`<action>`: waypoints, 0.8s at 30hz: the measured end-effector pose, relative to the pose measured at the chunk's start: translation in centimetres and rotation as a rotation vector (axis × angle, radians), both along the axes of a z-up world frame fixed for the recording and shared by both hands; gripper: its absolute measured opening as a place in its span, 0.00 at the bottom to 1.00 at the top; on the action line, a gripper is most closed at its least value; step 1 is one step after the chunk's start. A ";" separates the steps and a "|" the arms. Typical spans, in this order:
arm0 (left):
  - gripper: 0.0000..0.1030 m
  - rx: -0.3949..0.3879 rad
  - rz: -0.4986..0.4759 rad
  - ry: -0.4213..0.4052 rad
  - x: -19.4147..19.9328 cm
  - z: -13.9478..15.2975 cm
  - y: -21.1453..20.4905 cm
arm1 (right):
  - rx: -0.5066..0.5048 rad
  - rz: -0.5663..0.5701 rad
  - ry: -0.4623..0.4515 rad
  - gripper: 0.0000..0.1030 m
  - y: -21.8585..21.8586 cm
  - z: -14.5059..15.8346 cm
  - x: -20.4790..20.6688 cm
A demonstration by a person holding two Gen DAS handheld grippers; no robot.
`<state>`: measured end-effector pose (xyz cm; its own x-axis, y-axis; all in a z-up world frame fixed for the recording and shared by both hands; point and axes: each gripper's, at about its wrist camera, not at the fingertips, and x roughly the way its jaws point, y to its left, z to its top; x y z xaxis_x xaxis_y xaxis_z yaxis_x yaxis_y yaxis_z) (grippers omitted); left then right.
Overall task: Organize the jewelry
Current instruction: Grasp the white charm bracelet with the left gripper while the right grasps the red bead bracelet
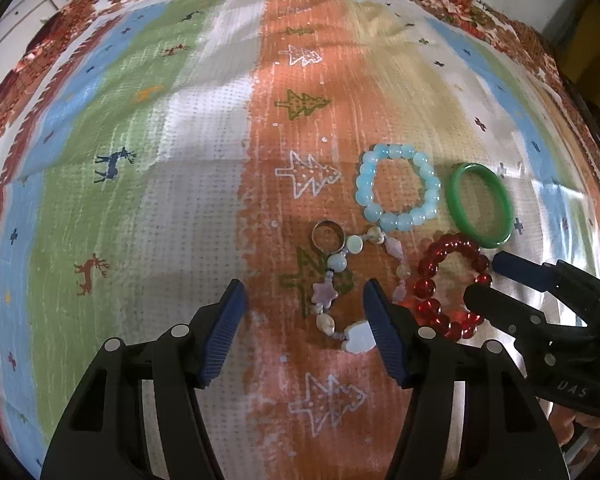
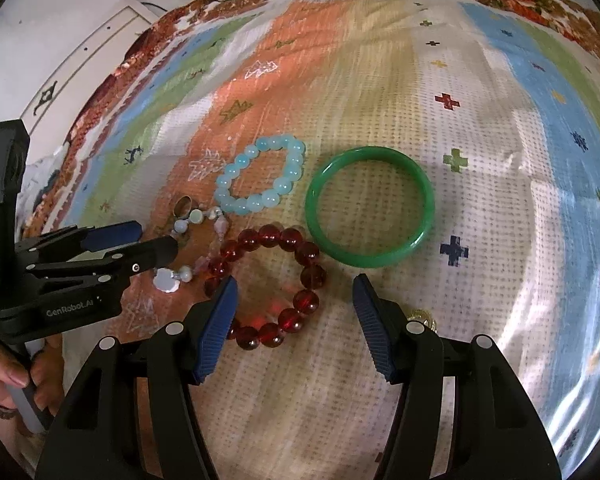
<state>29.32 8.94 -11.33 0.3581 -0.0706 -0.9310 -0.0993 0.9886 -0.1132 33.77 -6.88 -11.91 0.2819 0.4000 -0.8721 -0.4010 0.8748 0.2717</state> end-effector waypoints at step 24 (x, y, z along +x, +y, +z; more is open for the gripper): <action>0.12 0.074 -0.056 0.032 0.0 0.0 -0.7 | -0.116 0.047 -0.060 0.13 0.3 -0.5 -0.4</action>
<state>29.30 8.21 -11.38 0.3255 -0.0199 -0.9453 -0.0464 0.9982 -0.0370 33.37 -6.54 -12.37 0.3187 0.3114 -0.8952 -0.4546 0.8790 0.1439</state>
